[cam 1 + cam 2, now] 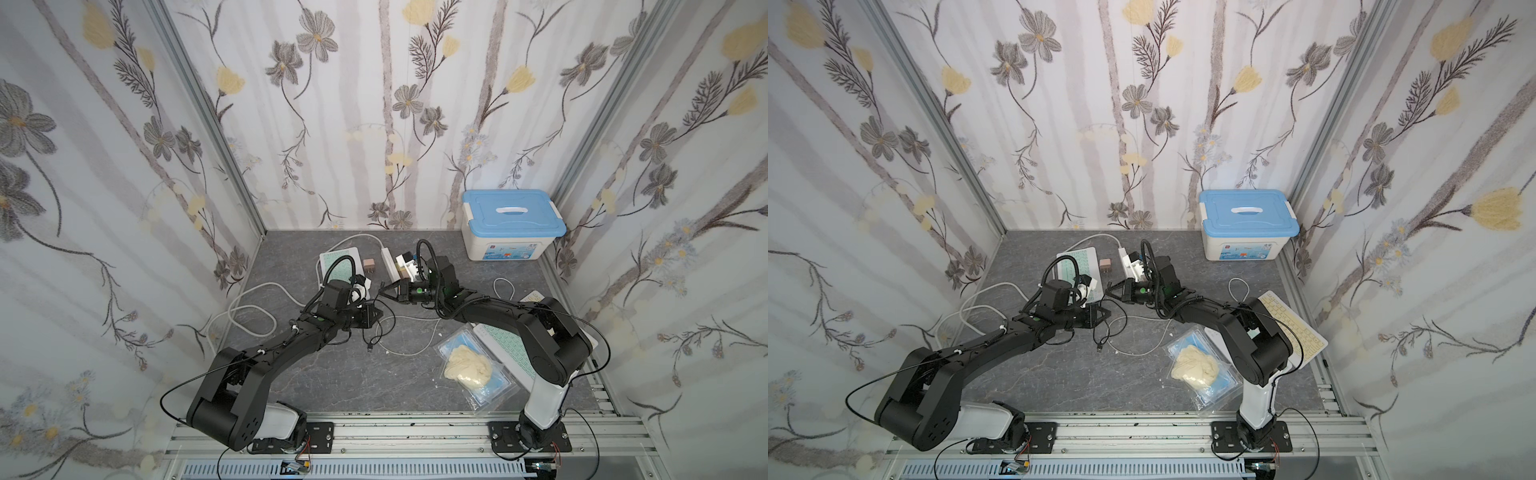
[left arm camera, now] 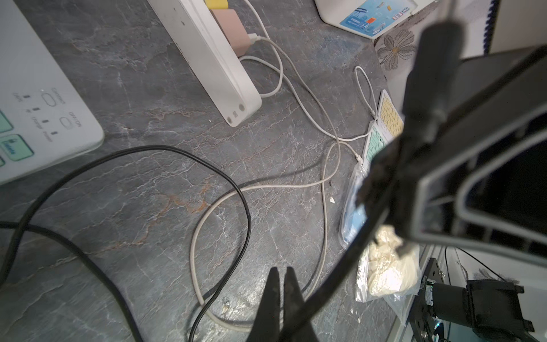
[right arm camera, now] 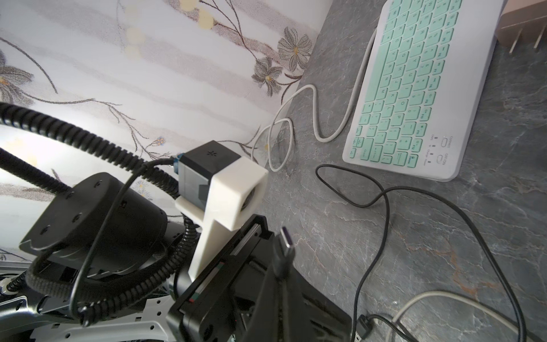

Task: Unplug the wireless keyboard
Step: Place the power cord at the keyboard.

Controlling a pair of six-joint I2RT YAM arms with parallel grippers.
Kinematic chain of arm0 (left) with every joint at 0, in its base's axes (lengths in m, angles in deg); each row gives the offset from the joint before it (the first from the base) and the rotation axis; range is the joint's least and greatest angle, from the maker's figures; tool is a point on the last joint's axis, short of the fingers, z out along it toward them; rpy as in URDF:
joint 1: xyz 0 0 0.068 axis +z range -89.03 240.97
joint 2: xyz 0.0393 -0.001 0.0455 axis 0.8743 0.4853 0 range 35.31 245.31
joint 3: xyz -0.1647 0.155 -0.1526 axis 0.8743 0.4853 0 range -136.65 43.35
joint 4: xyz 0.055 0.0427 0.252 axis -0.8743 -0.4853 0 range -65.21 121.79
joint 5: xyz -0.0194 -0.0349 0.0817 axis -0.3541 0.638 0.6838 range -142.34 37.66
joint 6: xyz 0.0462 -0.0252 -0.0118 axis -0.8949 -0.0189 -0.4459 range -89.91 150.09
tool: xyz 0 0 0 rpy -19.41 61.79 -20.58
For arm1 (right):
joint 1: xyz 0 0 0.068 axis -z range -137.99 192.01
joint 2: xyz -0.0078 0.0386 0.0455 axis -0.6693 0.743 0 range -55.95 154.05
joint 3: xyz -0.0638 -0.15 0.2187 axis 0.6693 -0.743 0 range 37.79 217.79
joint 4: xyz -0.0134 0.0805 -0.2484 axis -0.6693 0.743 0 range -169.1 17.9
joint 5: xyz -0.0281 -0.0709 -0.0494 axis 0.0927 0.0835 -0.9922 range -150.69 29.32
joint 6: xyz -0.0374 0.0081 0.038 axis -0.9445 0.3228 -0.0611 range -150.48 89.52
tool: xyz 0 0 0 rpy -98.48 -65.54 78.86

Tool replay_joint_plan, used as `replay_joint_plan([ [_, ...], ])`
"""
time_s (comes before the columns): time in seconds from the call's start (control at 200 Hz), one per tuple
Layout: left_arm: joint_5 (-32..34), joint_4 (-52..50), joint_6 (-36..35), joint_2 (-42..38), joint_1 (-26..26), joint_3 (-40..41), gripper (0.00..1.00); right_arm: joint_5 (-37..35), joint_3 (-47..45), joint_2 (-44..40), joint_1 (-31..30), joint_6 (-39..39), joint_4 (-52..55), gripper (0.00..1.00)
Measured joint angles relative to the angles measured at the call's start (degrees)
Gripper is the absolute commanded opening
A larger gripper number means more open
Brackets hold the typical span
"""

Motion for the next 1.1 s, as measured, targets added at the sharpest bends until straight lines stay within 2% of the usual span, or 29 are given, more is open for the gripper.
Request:
replay_joint_plan([
  [0.08,2.54,-2.34,-0.24,-2.64,0.07,-0.66,0.00,0.00,-0.02,-0.37,0.11,-0.02,0.04,0.33],
  [0.15,4.74,-4.98,-1.03,-5.60,0.46,-2.25,0.00,0.00,-0.07,-0.83,0.39,-0.09,0.37,0.47],
  [0.31,9.92,-13.99,-3.28,-12.76,3.39,-8.50,0.00,-0.04,-0.83,-3.58,1.09,-1.20,0.83,0.63],
  [0.53,12.07,-28.70,-7.54,-15.67,7.93,-26.12,0.00,-0.61,-3.48,-8.13,1.88,-4.09,1.90,0.67],
  [0.669,11.80,-36.00,-11.63,-13.07,11.56,-40.26,0.00,-1.27,-5.51,-8.92,2.40,-4.79,3.10,0.67],
  [0.824,14.29,-42.36,-16.24,-8.68,16.76,-53.29,0.00,-1.92,-7.56,-9.88,3.02,-5.44,3.48,0.67],
  [0.989,14.99,-45.13,-18.69,-4.66,22.38,-61.09,0.00,-2.10,-9.18,-10.91,3.63,-6.01,3.69,0.67],
  [1.099,12.09,-44.87,-19.04,-1.62,23.54,-61.22,0.00,-2.95,-9.79,-10.97,4.02,-6.10,4.48,0.67],
])
